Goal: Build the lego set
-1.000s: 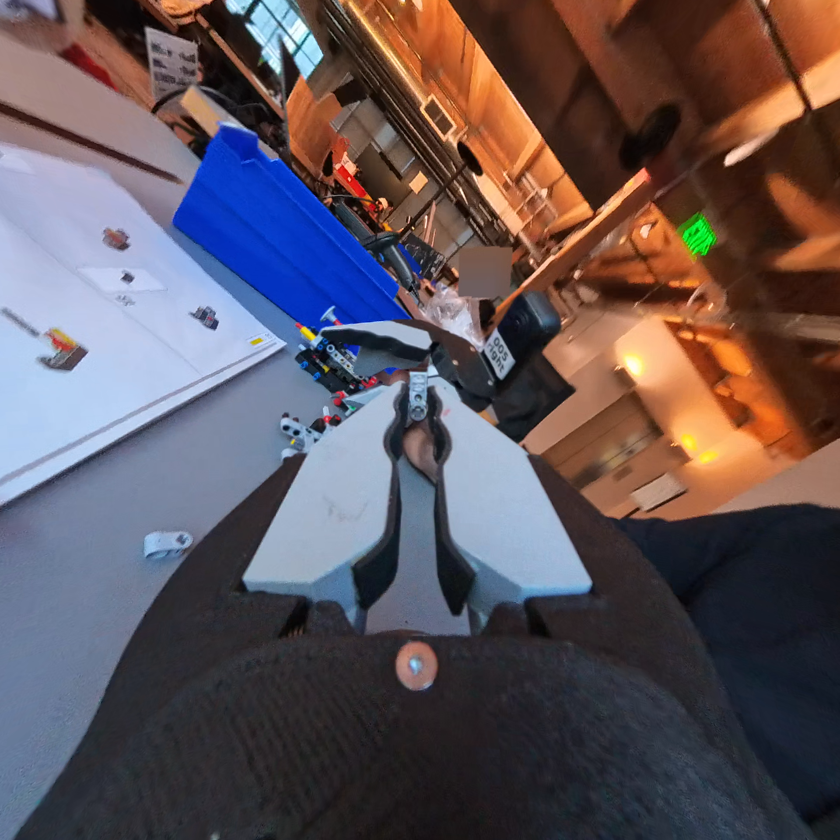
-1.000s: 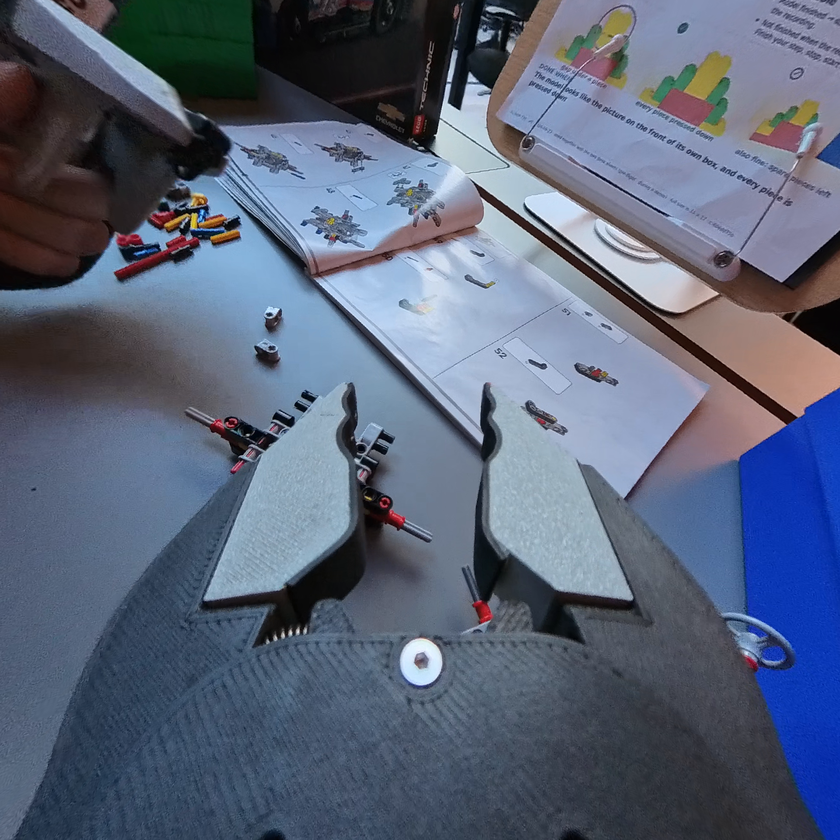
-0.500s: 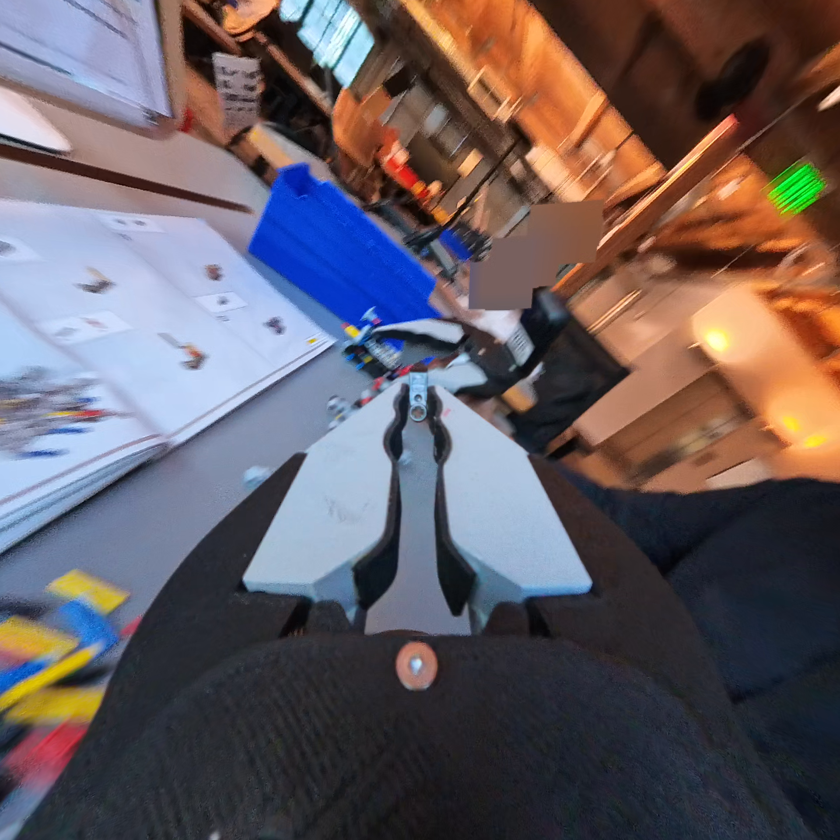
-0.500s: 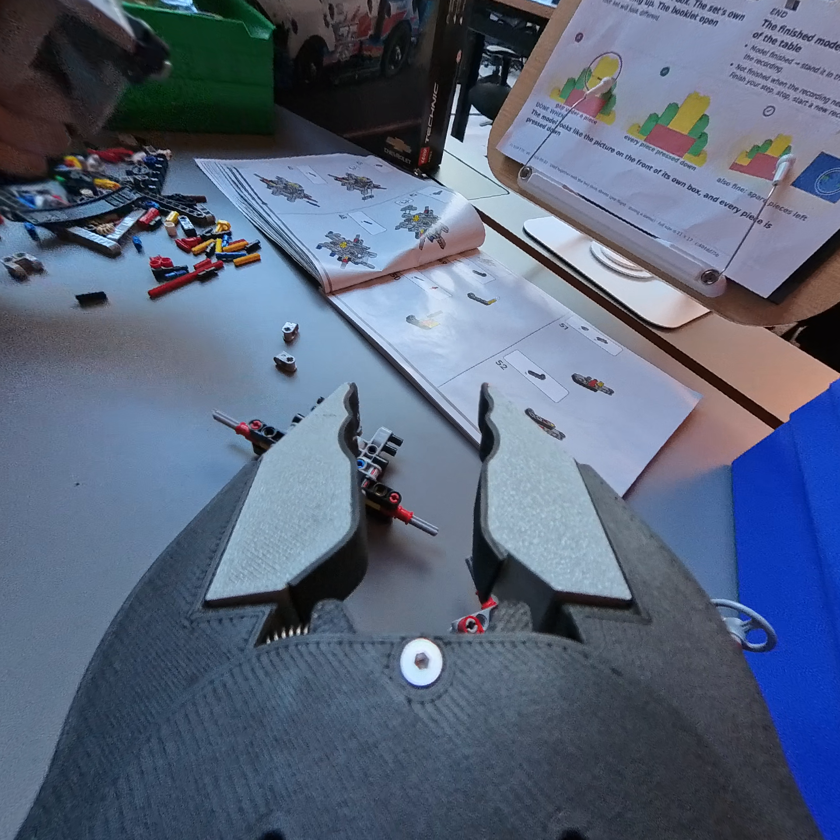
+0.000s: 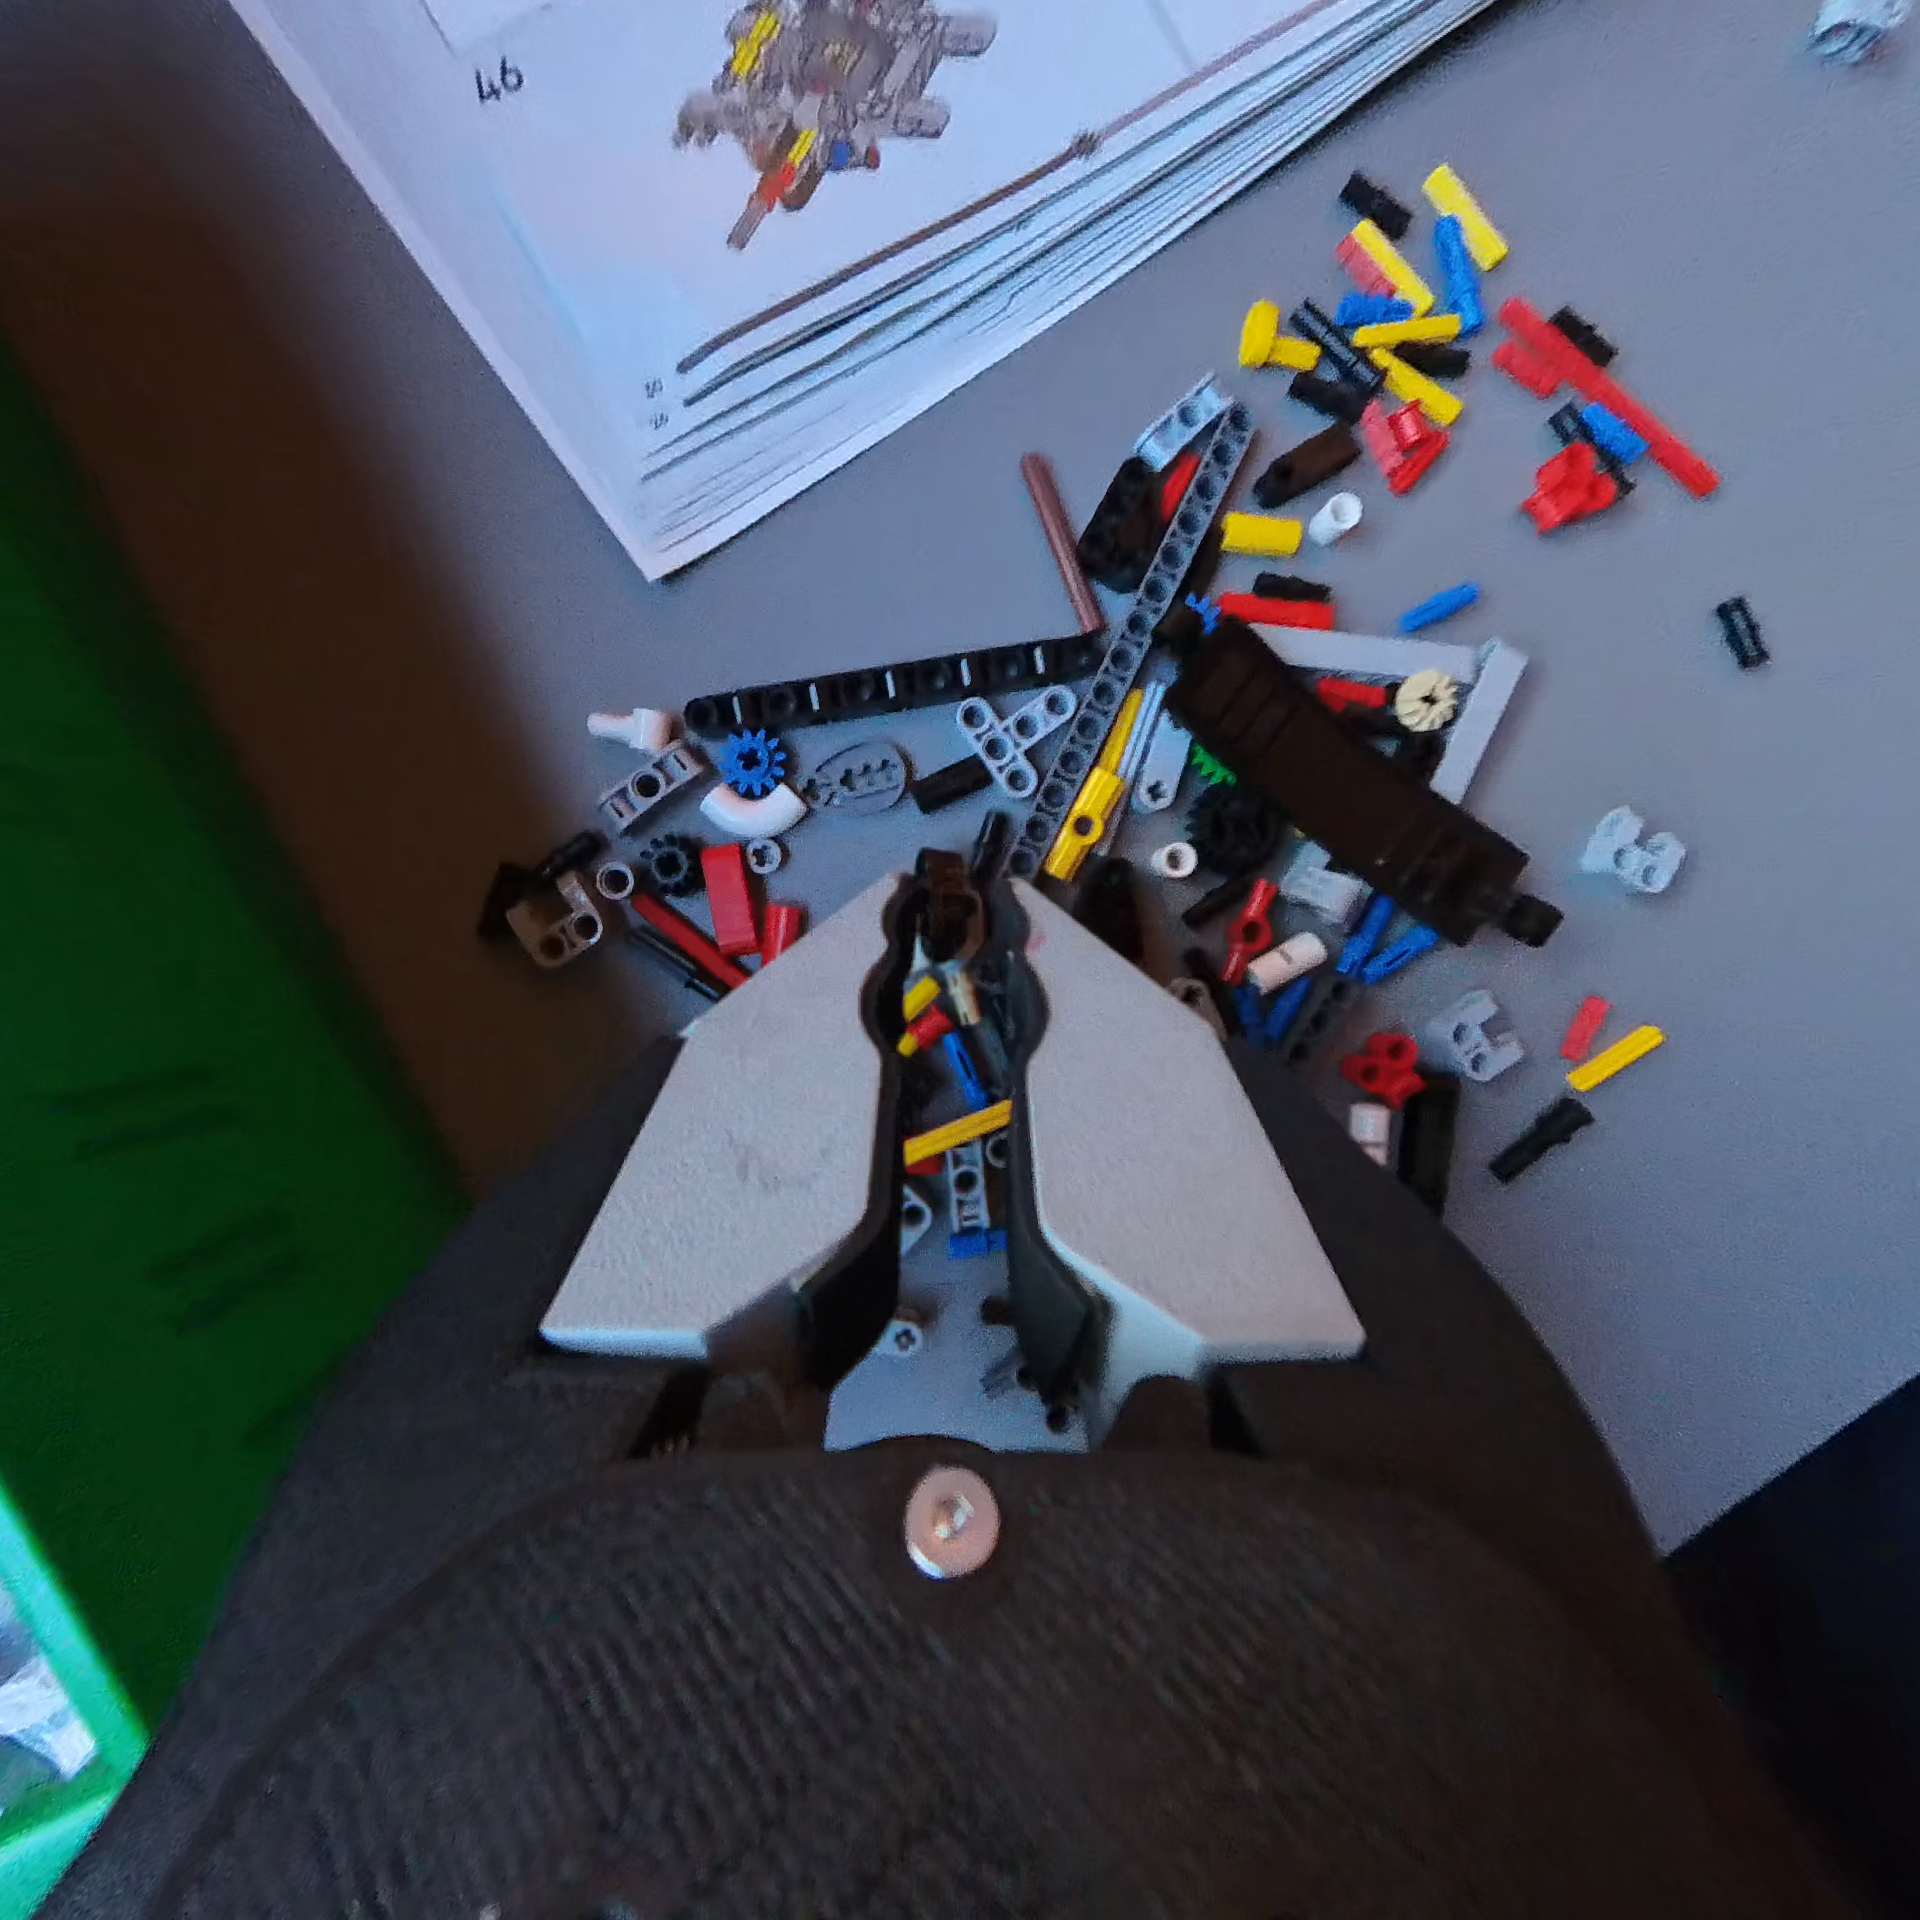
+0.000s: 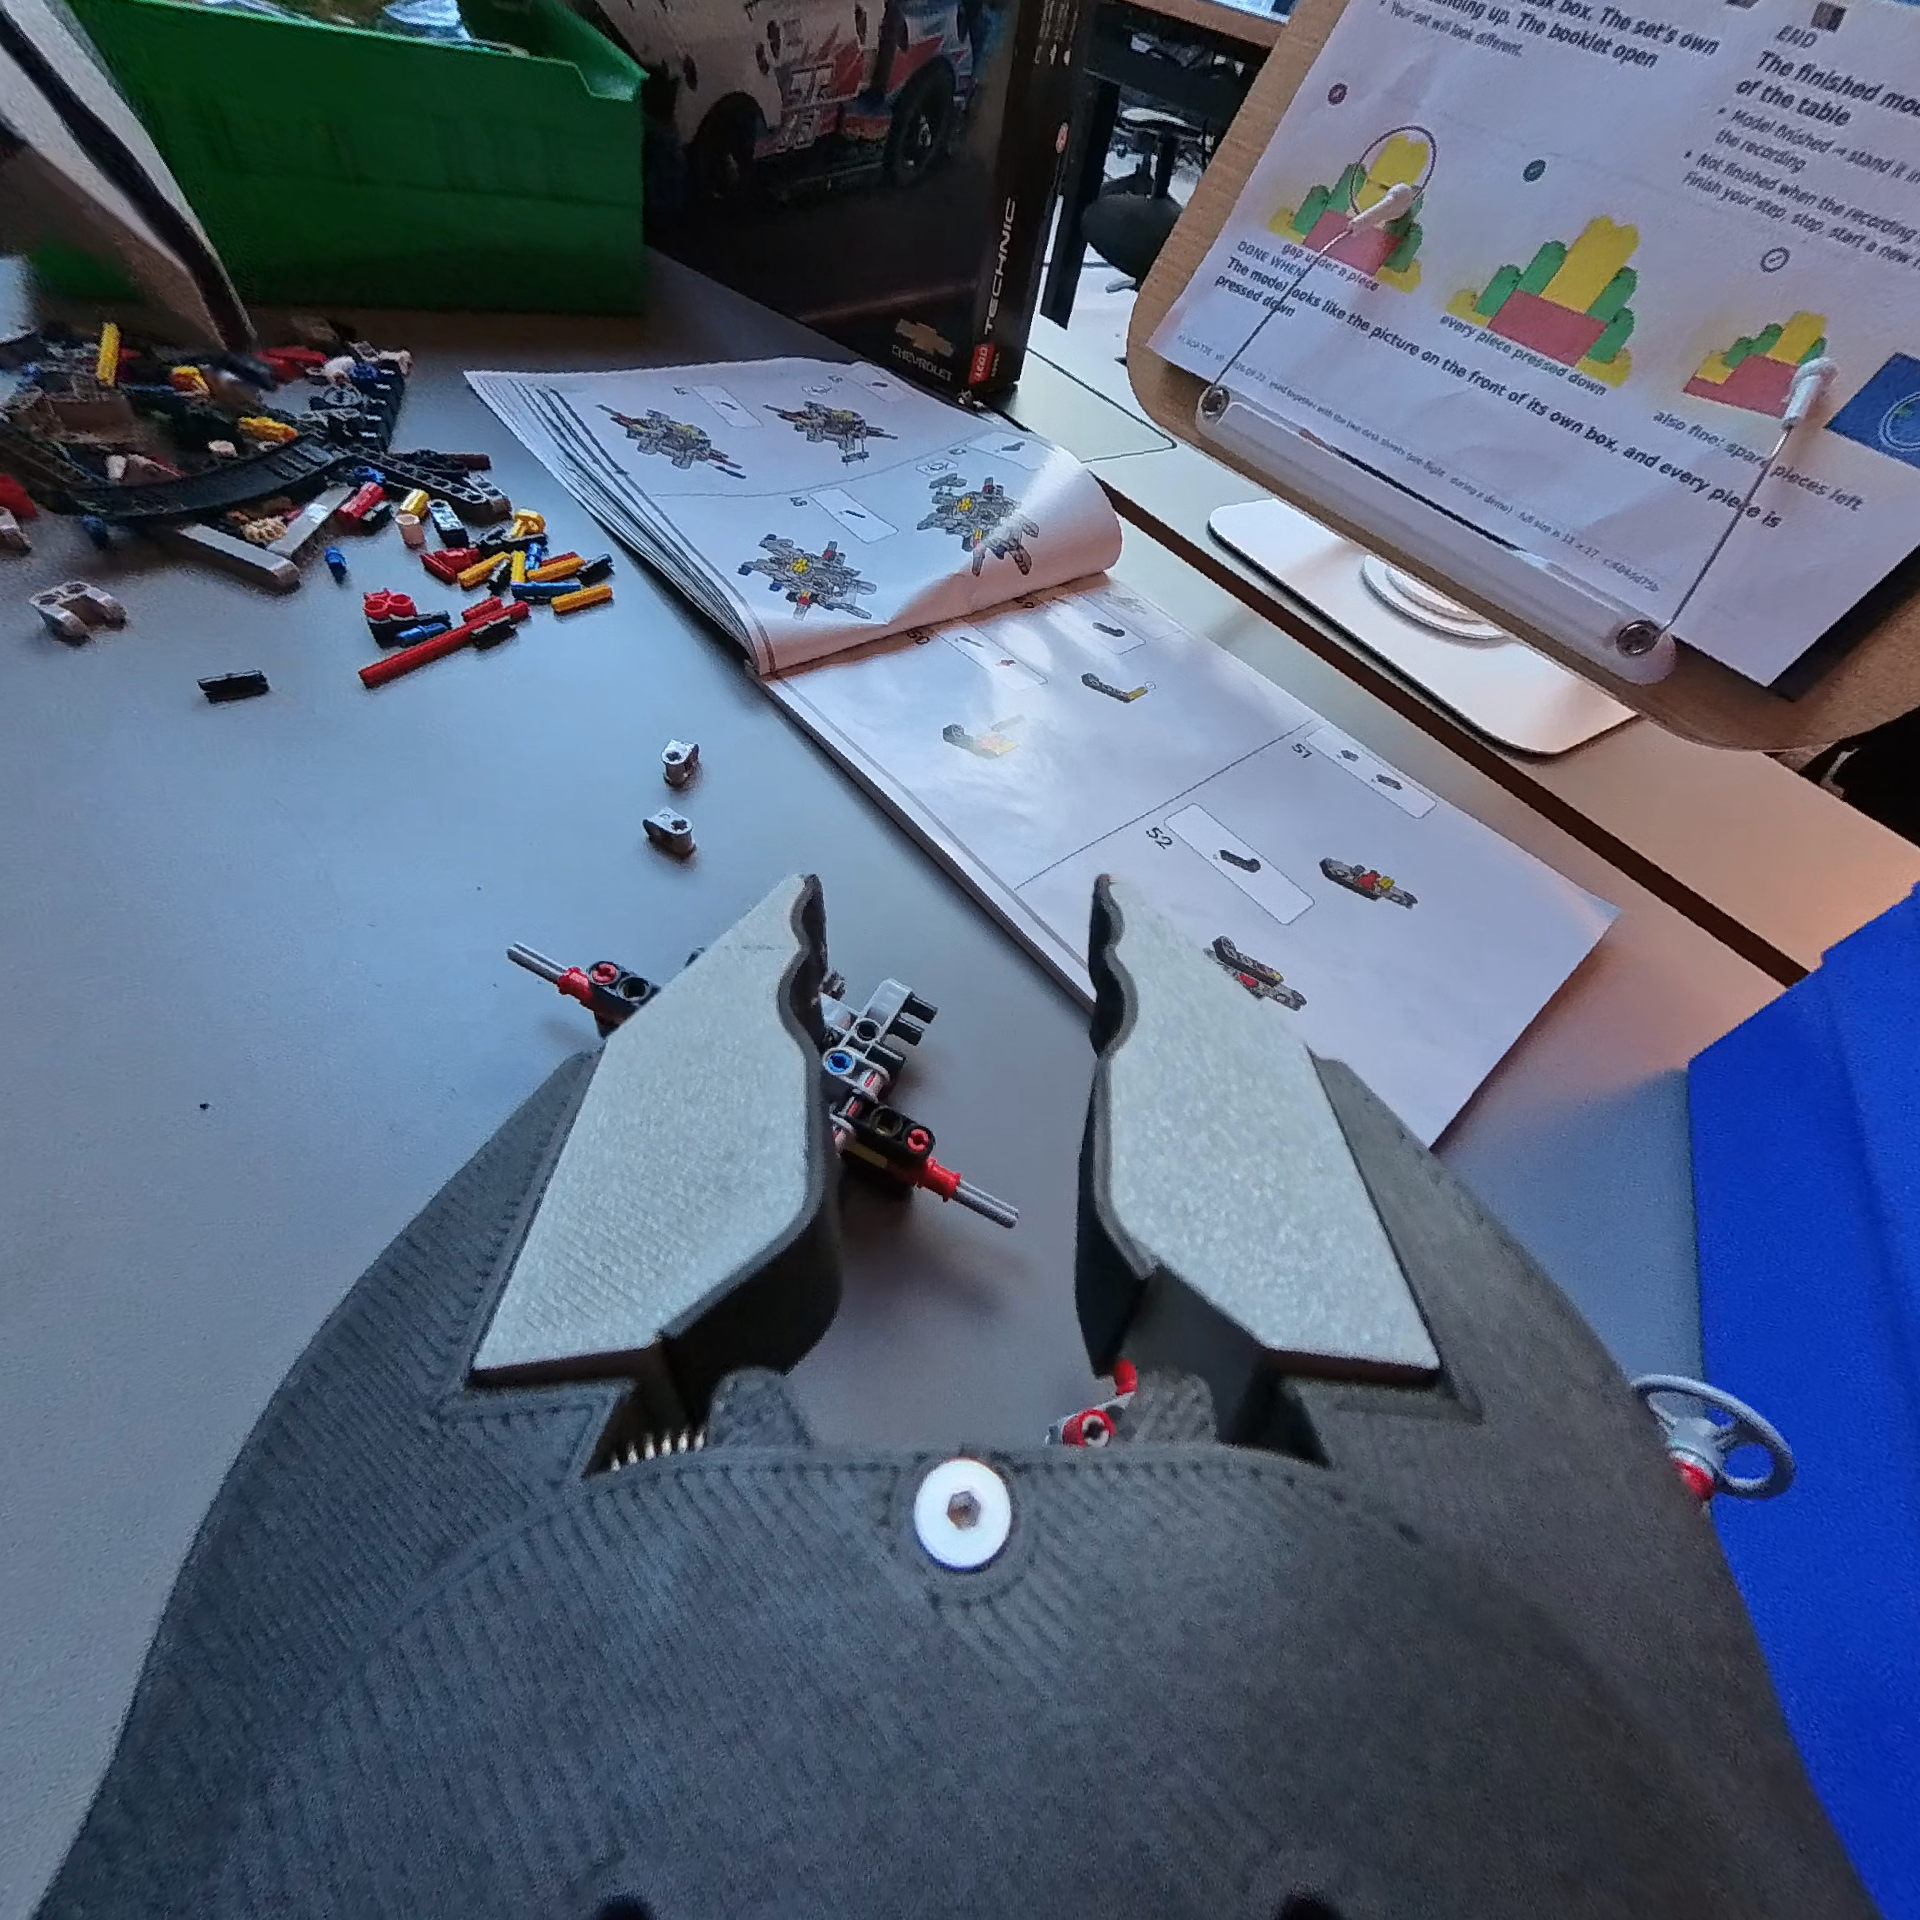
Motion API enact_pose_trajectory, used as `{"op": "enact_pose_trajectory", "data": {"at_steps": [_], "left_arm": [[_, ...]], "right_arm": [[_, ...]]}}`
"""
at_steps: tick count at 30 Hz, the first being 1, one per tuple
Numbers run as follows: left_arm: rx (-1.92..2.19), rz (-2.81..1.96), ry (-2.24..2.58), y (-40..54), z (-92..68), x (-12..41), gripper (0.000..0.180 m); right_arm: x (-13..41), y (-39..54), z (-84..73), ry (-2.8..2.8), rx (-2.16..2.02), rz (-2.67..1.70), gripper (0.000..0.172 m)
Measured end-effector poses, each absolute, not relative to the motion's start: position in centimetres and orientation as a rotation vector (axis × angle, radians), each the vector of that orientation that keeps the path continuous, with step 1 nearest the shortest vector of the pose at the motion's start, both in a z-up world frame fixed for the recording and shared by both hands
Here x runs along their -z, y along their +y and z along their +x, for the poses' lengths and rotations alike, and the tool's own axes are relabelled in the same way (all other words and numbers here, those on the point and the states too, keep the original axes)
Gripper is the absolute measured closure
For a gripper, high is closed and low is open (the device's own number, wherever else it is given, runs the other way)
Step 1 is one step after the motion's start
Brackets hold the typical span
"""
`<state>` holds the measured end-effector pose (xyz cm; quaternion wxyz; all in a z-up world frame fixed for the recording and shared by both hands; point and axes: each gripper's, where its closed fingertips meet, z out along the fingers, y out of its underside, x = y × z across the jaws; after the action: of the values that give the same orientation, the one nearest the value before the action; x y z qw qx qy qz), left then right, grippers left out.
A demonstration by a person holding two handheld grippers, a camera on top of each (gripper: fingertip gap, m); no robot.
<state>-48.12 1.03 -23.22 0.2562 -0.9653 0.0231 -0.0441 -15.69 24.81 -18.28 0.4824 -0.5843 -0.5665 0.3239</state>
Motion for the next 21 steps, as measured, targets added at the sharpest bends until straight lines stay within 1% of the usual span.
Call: {"op": "enact_pose_trajectory", "data": {"at_steps": [3, 10, 16, 21], "left_arm": [[0.103, -2.616, 0.053, 1.2, -48.7, 22.8, 0.163], [0.060, -2.455, 0.142, 4.7, -48.2, 17.7, 0.163], [0.093, -2.452, 0.236, 5.5, -47.0, 17.9, 0.164], [0.071, -2.316, 0.266, 6.8, -46.8, 16.9, 0.164]], "right_arm": [[18.5, 25.0, -15.6, -1.380, -0.777, -1.433, 0.124], [19.1, 25.3, -15.7, -1.386, -0.751, -1.454, 0.125], [19.6, 25.5, -15.7, -1.394, -0.727, -1.472, 0.126], [20.0, 25.8, -15.8, -1.396, -0.713, -1.485, 0.127]]}}
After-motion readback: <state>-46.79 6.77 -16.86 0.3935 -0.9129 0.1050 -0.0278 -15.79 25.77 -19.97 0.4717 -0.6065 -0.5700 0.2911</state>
